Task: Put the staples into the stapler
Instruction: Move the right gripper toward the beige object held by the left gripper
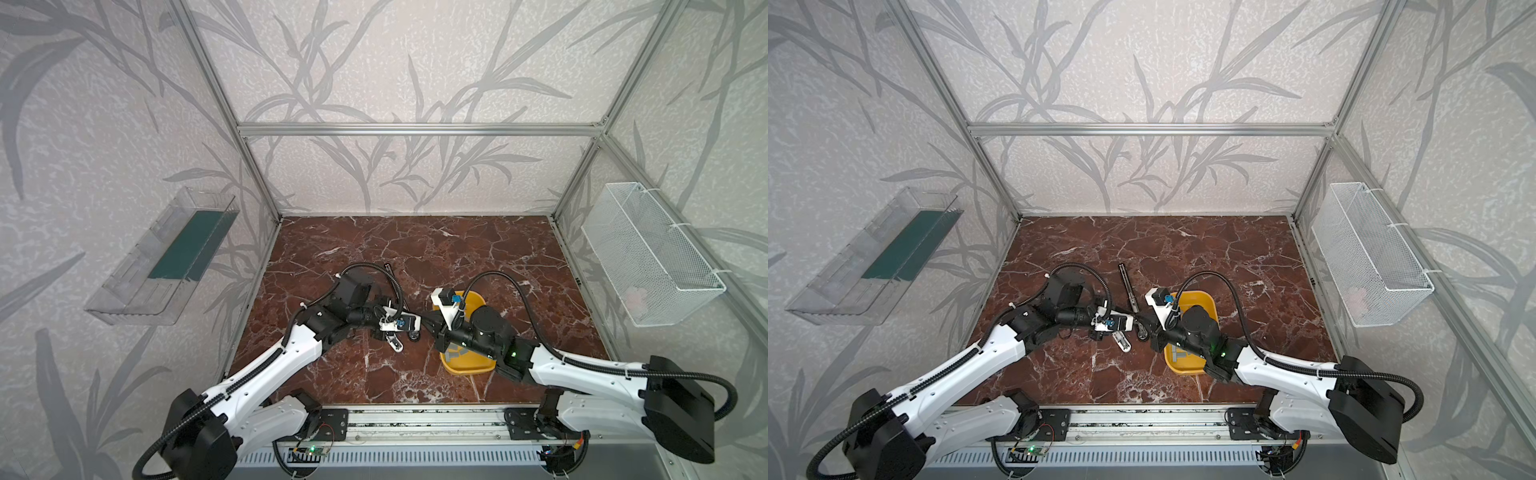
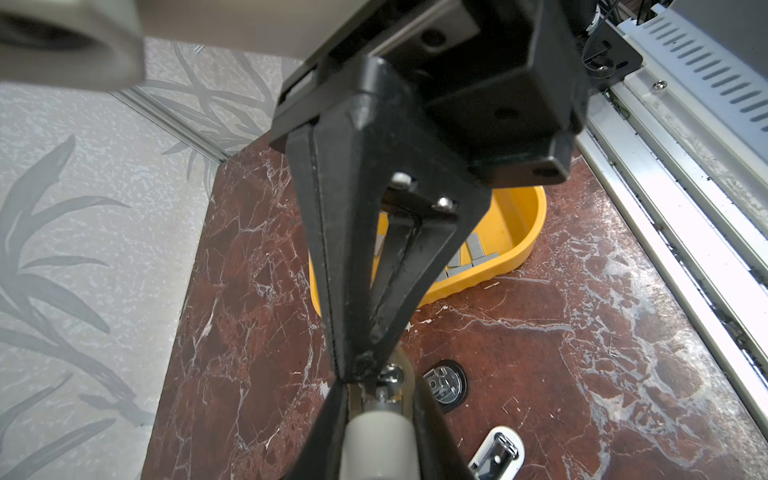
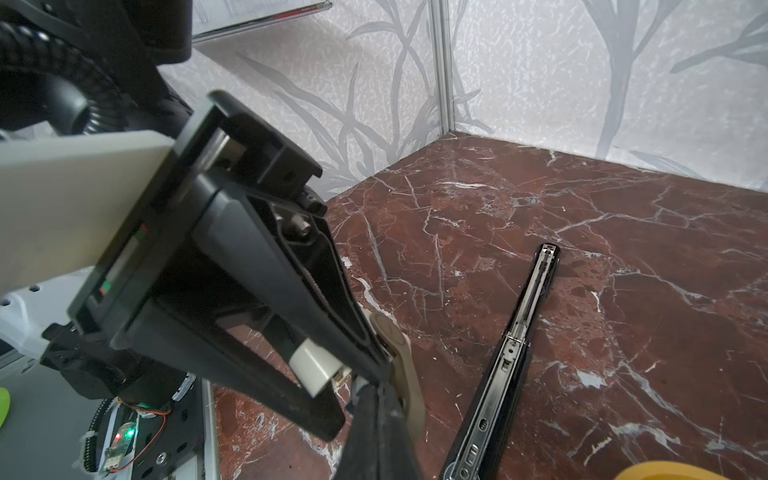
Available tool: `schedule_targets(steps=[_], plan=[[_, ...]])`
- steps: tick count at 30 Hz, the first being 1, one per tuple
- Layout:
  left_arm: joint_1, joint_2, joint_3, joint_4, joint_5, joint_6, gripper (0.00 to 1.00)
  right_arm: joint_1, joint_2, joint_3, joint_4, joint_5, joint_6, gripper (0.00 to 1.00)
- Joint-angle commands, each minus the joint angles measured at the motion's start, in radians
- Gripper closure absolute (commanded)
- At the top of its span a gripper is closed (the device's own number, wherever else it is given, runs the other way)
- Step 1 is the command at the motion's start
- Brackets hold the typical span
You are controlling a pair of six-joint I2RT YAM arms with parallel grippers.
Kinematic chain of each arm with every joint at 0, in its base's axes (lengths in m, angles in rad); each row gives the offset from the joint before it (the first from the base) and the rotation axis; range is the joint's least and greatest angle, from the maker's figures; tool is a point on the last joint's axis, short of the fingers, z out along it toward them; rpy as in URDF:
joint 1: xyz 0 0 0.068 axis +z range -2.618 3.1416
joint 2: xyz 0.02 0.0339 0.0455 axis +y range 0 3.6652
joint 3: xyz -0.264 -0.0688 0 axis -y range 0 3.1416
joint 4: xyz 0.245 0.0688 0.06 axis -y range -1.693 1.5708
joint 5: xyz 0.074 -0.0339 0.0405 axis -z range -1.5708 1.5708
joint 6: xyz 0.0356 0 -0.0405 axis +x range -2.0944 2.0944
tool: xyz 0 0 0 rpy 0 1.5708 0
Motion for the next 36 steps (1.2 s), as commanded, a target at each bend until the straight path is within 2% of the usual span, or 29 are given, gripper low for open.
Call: schedule_targets(steps=[1, 5, 11, 16, 23, 27, 33, 34, 36], plan=[[-0.002, 0.001, 0.041, -0.030, 0.062, -0.004, 1.00, 0.000, 0.026, 0.043, -0.014, -0.012, -0.001, 0.98], [0.001, -0.031, 0.018, 0.024, 0.078, -0.043, 1.00, 0.000, 0.061, 0.058, -0.045, 0.029, 0.004, 0.98], [0.049, -0.043, 0.011, 0.098, 0.165, -0.113, 1.00, 0.001, 0.093, 0.074, -0.074, 0.051, 0.012, 0.97], [0.053, -0.048, 0.005, 0.091, 0.185, -0.107, 1.00, 0.001, 0.127, 0.090, -0.075, 0.023, 0.022, 0.96], [0.051, -0.048, 0.002, 0.131, 0.305, -0.128, 1.00, 0.001, 0.160, 0.121, -0.088, -0.002, 0.026, 0.96], [0.050, -0.048, -0.004, 0.118, 0.301, -0.118, 1.00, 0.001, 0.162, 0.104, -0.035, -0.006, 0.039, 0.95], [0.055, -0.039, -0.005, 0.144, 0.283, -0.144, 1.00, 0.000, 0.124, 0.065, 0.010, 0.051, 0.004, 0.79], [0.059, -0.036, -0.005, 0.152, 0.281, -0.152, 1.00, 0.000, 0.112, 0.055, 0.005, 0.078, -0.005, 0.74], [0.071, -0.029, -0.004, 0.161, 0.279, -0.169, 1.00, -0.002, 0.070, 0.027, -0.019, 0.157, -0.016, 0.56]])
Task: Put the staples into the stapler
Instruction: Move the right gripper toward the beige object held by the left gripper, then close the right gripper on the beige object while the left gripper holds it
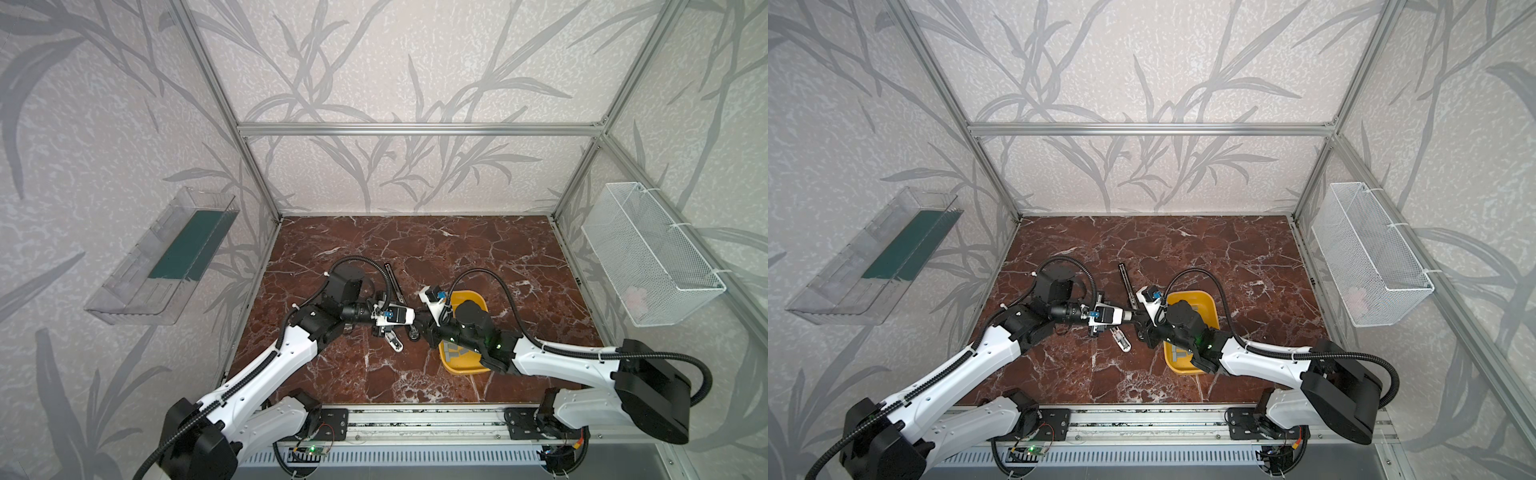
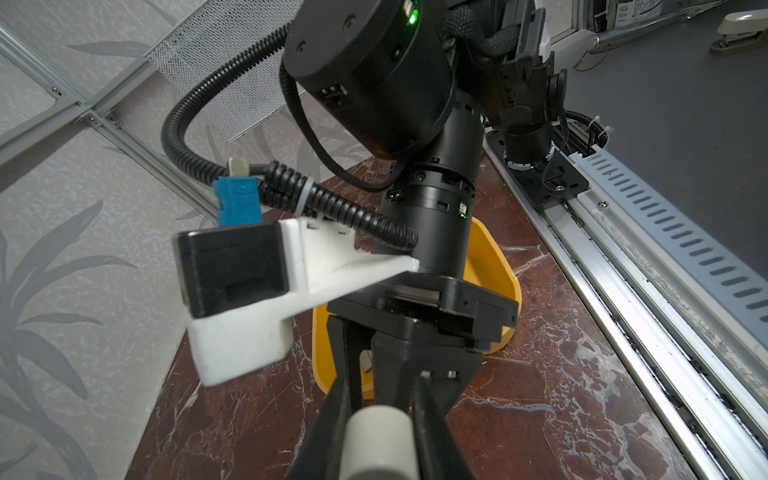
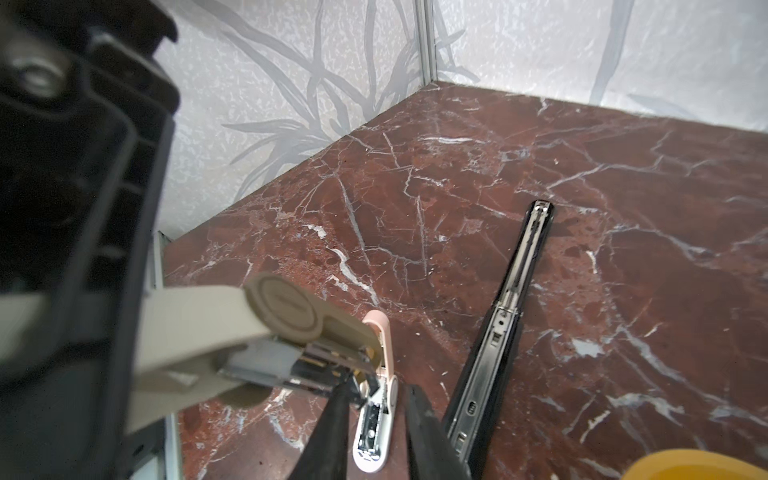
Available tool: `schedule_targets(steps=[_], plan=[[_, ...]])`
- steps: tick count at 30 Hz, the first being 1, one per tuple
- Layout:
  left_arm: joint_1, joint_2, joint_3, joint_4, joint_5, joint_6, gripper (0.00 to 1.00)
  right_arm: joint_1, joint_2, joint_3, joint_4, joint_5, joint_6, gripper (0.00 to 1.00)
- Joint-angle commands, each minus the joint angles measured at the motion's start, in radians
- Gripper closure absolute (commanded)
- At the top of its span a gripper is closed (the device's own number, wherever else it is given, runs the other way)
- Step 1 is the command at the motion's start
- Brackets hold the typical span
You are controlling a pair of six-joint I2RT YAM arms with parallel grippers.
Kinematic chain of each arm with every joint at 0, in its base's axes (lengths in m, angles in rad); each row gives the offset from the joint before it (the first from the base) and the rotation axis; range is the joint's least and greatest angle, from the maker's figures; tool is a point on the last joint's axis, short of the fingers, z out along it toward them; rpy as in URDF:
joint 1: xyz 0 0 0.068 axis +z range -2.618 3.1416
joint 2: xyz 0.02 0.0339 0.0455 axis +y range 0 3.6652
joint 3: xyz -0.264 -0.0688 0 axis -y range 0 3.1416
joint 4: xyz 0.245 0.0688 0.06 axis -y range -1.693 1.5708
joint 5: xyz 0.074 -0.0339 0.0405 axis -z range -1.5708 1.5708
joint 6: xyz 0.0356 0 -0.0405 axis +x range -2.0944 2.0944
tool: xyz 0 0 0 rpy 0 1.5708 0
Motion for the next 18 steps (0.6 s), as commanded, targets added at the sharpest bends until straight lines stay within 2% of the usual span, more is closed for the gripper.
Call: schedule_targets(steps=[1, 3, 8, 11, 13, 15, 18], plan=[[0.013, 0.004, -0.001, 0.039, 0.026, -0.030, 1.00, 0.002, -0.075, -0.043, 0.019, 0.127, -0.030, 0.50], [0.015, -0.001, -0.007, 0.035, 0.004, -0.030, 1.00, -0.002, -0.128, -0.075, 0.012, 0.179, -0.034, 0.41], [0.017, 0.012, 0.005, 0.030, -0.015, -0.039, 1.00, -0.005, -0.247, -0.102, -0.009, 0.187, -0.076, 0.34], [0.019, 0.027, 0.021, 0.030, 0.003, -0.071, 1.00, -0.005, -0.294, -0.126, 0.025, 0.137, -0.107, 0.25], [0.018, 0.031, 0.029, 0.022, 0.034, -0.079, 1.00, -0.004, -0.303, -0.132, 0.050, 0.063, -0.142, 0.19], [0.019, 0.029, 0.033, 0.012, 0.074, -0.084, 1.00, -0.005, -0.295, -0.122, 0.051, -0.018, -0.173, 0.16], [0.018, 0.028, 0.032, 0.013, 0.108, -0.087, 1.00, -0.004, -0.281, -0.125, 0.080, -0.069, -0.184, 0.10]])
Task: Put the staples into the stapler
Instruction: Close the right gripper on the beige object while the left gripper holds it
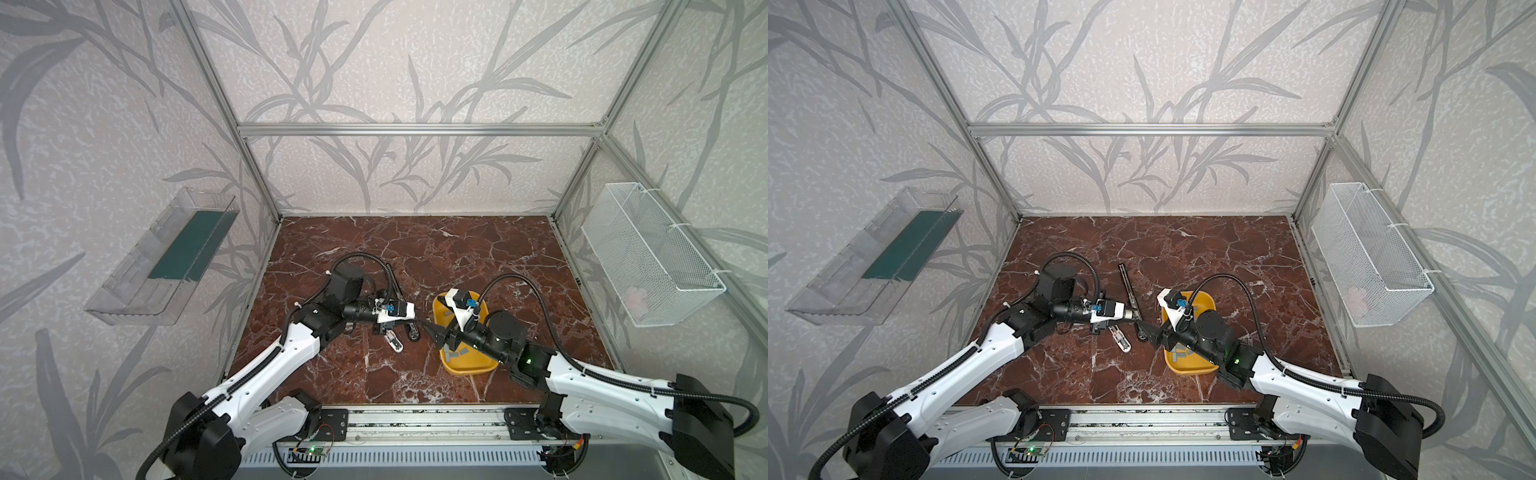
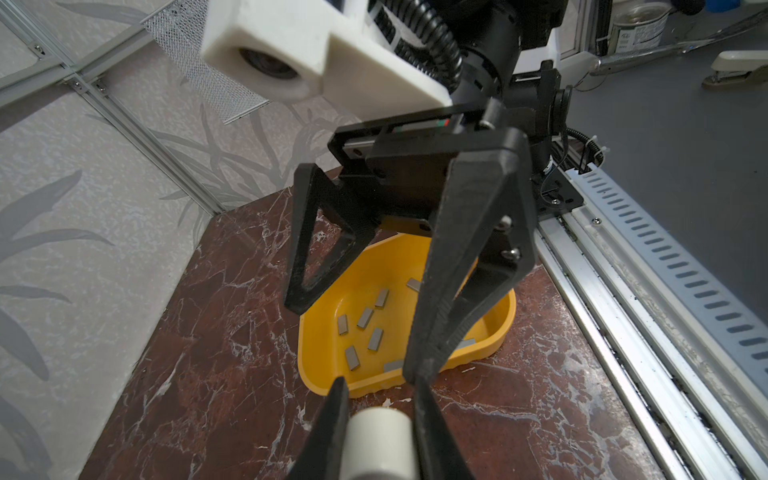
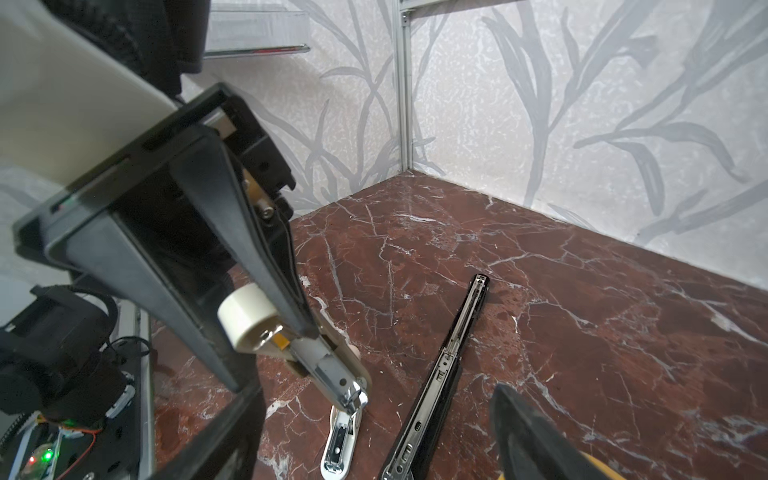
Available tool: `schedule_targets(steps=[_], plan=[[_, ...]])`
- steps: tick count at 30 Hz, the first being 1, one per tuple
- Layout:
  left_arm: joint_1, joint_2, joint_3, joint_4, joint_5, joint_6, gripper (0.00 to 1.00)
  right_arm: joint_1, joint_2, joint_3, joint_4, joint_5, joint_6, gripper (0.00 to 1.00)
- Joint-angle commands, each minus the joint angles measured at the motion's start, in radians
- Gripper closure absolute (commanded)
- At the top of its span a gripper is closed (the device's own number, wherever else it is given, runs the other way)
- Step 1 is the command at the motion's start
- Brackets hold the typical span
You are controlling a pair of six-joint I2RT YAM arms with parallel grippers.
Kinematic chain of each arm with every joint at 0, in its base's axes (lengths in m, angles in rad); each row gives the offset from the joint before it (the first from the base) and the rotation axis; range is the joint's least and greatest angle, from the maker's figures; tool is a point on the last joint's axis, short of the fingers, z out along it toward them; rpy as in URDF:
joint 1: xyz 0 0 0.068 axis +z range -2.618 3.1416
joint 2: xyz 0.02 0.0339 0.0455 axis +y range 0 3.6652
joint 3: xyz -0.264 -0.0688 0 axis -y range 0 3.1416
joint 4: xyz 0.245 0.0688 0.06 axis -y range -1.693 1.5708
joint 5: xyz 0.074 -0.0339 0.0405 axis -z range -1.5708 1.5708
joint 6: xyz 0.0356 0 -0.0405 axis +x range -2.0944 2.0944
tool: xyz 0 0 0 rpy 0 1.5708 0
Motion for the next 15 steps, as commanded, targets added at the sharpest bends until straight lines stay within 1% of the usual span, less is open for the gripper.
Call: schedule_targets(steps=[1, 3, 6, 12, 15], plan=[[0.005, 0.001, 0.036, -0.001, 0.081, -0.011, 1.00, 0.002, 0.011, -0.011, 0.076, -0.117, -0.045, 0.08], [0.005, 0.011, 0.051, -0.021, 0.103, -0.007, 1.00, 0.001, 0.020, -0.015, 0.096, -0.150, -0.049, 0.03], [0.004, 0.022, 0.060, -0.023, 0.137, -0.015, 1.00, 0.004, 0.036, -0.015, 0.109, -0.179, -0.050, 0.00], [0.004, 0.007, 0.048, -0.018, 0.151, -0.022, 1.00, 0.009, 0.110, 0.009, 0.117, -0.205, -0.037, 0.00], [0.004, 0.010, 0.054, -0.006, 0.180, -0.040, 1.00, 0.010, 0.141, 0.020, 0.127, -0.233, -0.030, 0.00]])
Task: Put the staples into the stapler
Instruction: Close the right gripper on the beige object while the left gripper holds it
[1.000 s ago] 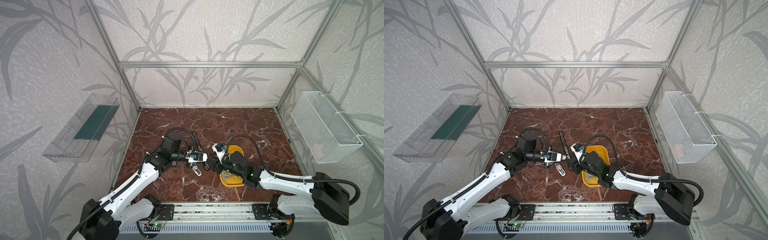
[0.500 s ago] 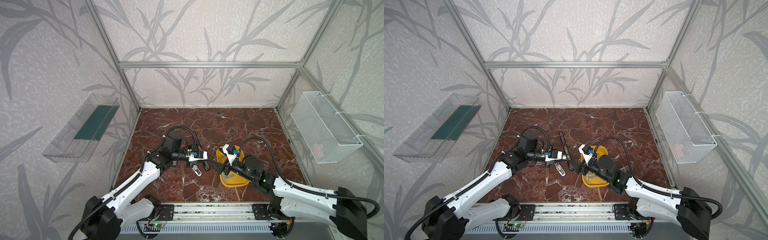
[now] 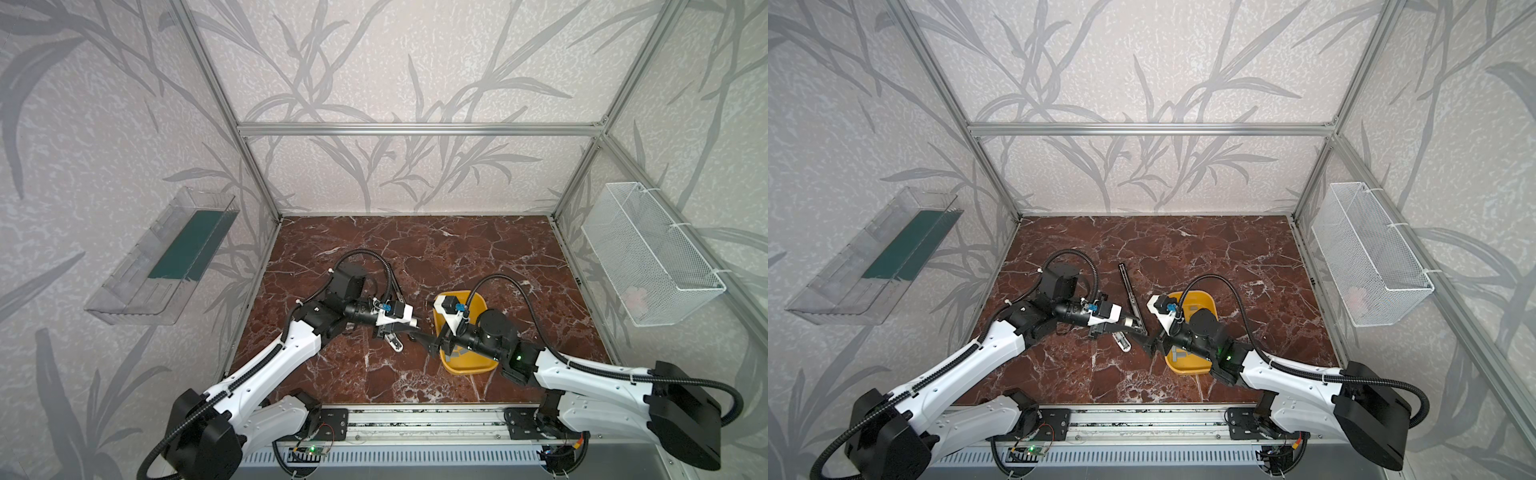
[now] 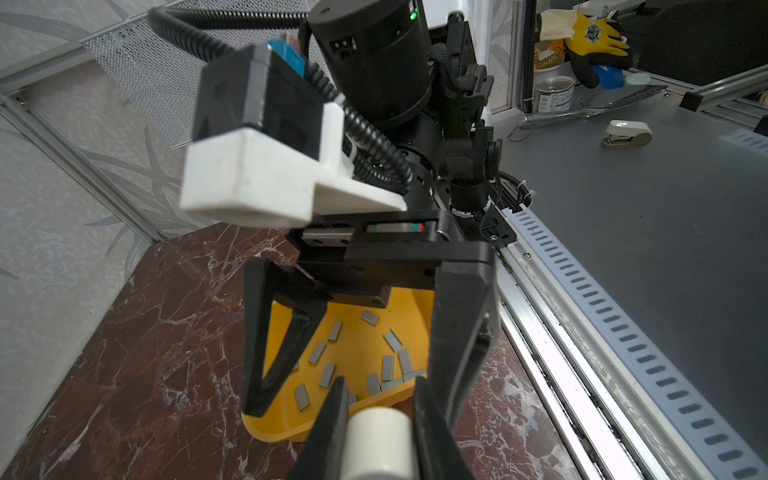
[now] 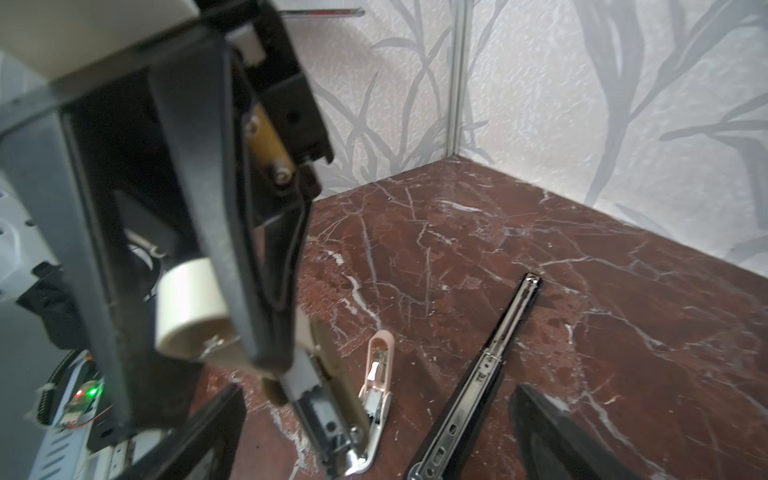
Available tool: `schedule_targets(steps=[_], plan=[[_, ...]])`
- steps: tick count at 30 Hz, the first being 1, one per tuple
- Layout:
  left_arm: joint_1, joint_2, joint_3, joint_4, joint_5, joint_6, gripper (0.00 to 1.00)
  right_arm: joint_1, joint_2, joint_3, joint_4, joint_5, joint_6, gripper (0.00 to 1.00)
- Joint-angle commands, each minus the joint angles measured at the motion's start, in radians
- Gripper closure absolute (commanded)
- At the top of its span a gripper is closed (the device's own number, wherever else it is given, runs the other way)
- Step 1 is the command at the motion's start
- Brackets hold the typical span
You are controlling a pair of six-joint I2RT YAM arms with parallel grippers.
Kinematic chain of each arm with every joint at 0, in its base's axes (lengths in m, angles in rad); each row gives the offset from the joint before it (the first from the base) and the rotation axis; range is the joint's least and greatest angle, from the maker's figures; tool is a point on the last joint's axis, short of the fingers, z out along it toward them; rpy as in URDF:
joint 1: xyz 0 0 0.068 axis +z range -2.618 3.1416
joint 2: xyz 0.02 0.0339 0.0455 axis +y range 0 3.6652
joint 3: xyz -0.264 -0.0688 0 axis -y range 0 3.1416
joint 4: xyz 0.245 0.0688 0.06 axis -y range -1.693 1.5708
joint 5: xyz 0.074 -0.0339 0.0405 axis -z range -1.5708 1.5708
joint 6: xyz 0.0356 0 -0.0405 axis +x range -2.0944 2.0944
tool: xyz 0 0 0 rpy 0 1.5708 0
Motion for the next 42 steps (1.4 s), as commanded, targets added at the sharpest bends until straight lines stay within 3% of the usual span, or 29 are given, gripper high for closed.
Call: schedule_targets(steps=[1, 7, 16, 19, 23, 25, 33, 39, 40, 42], plan=[[0.004, -0.003, 0.038, 0.036, 0.051, -0.018, 1.00, 0.011, 0.023, 0.030, 0.042, -0.084, 0.003, 0.01], [0.005, -0.006, 0.033, 0.068, 0.058, -0.061, 1.00, 0.016, 0.054, 0.027, 0.091, -0.146, 0.013, 0.04], [0.001, 0.020, 0.040, 0.104, 0.100, -0.100, 1.00, 0.019, 0.086, 0.039, 0.140, -0.087, 0.033, 0.15], [0.001, 0.023, 0.040, 0.093, 0.099, -0.094, 1.00, 0.018, 0.096, 0.041, 0.161, -0.095, 0.039, 0.26], [0.002, 0.025, 0.038, 0.098, 0.100, -0.094, 1.00, 0.018, 0.104, 0.065, 0.134, -0.091, 0.035, 0.51], [0.001, 0.028, 0.043, 0.095, 0.103, -0.096, 1.00, 0.018, 0.099, 0.070, 0.129, -0.097, 0.034, 0.59], [0.002, 0.022, 0.033, 0.102, 0.098, -0.090, 1.00, 0.018, 0.112, 0.068, 0.132, -0.091, 0.034, 0.64], [0.003, 0.021, 0.035, 0.112, 0.089, -0.095, 1.00, 0.019, 0.128, 0.074, 0.132, -0.110, 0.047, 0.77], [0.003, 0.020, 0.034, 0.114, 0.082, -0.098, 0.98, 0.018, 0.128, 0.074, 0.132, -0.113, 0.051, 0.77], [0.003, 0.010, 0.024, 0.119, 0.050, -0.106, 0.75, 0.019, 0.128, 0.073, 0.130, -0.109, 0.063, 0.78]])
